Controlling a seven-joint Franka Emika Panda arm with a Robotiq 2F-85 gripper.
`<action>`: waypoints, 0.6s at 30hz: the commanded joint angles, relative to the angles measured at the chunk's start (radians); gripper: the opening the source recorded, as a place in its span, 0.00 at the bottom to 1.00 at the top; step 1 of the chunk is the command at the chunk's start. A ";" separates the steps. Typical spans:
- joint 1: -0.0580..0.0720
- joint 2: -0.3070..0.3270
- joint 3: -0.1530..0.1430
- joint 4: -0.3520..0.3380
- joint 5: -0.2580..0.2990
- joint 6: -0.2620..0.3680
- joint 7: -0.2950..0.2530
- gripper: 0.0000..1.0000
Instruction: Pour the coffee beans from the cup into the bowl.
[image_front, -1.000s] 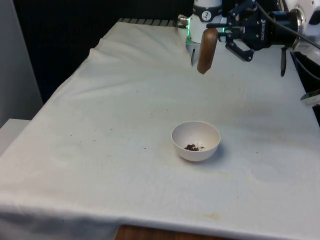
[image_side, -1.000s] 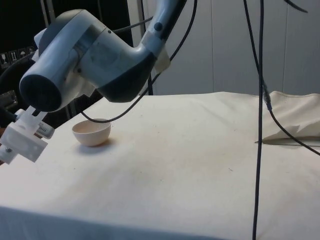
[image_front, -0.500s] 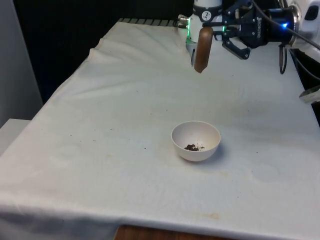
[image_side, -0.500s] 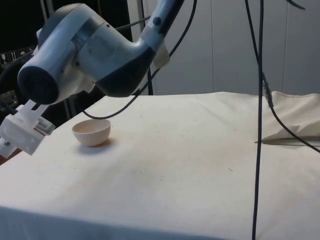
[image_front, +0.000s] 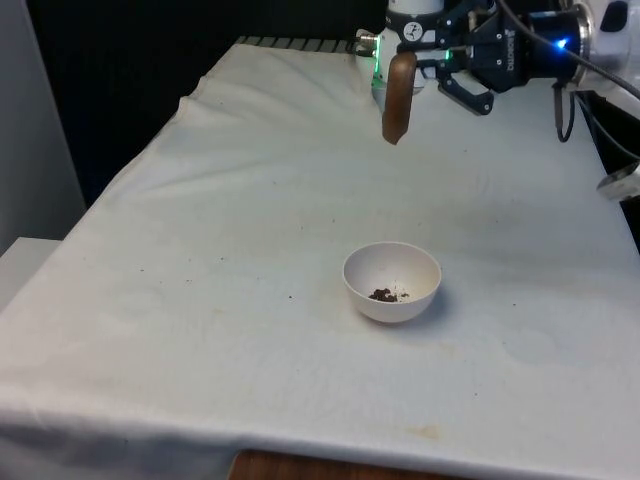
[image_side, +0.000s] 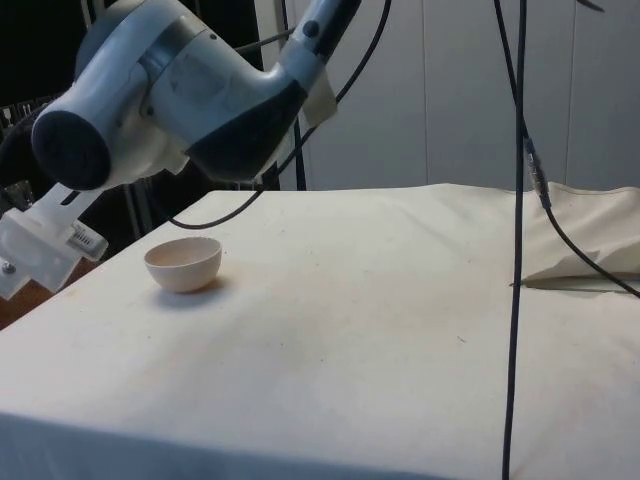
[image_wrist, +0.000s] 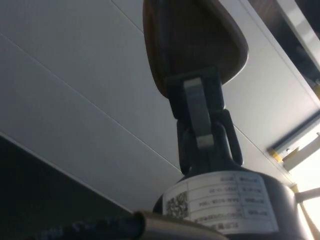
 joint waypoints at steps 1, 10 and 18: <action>-0.010 -0.008 0.008 -0.004 0.012 0.017 0.006 0.01; -0.019 -0.022 0.007 -0.003 0.041 0.033 0.015 0.01; -0.027 -0.034 0.006 -0.003 0.061 0.045 0.020 0.01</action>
